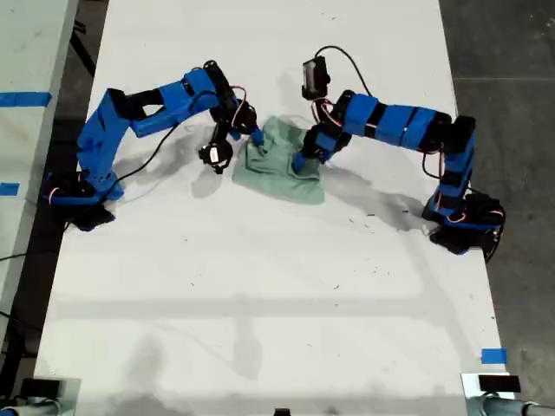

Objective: Fold tshirt

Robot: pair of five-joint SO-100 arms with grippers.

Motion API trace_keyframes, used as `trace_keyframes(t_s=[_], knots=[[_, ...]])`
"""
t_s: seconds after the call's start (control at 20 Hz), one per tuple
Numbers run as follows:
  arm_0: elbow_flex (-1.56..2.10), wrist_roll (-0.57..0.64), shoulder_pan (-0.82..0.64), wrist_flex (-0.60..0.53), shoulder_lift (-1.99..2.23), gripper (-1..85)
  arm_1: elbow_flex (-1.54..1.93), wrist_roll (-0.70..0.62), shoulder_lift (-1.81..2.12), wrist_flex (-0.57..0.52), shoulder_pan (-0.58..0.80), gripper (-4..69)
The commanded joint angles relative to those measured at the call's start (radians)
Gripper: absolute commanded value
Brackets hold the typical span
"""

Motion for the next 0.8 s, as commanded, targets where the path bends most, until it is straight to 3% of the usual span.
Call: trace_keyframes(t_s=[0.0,0.1,0.3,0.4,0.55,0.65,0.75], knots=[[-0.015,-0.006,0.021,0.107,0.321,20.7,-0.066,0.029,0.285,0.141,-0.006,29.1],[0.037,-0.026,0.058,0.166,0.512,15.6,-0.035,0.060,0.468,0.229,-0.026,28.9],[0.351,-0.210,0.164,0.258,0.839,1.9,0.276,0.255,0.920,0.235,-0.126,23.2],[0.762,-0.316,0.255,0.087,1.092,0.1,0.491,0.405,1.112,0.198,-0.215,19.4],[1.430,-0.456,0.403,-0.238,1.548,0.1,0.844,0.589,1.359,0.049,-0.354,14.8],[1.809,-0.635,0.462,-0.276,1.890,0.1,1.072,0.692,1.513,-0.057,-0.426,12.2],[2.079,-0.742,0.480,-0.196,2.286,0.1,1.284,0.788,1.680,-0.121,-0.482,10.6]])
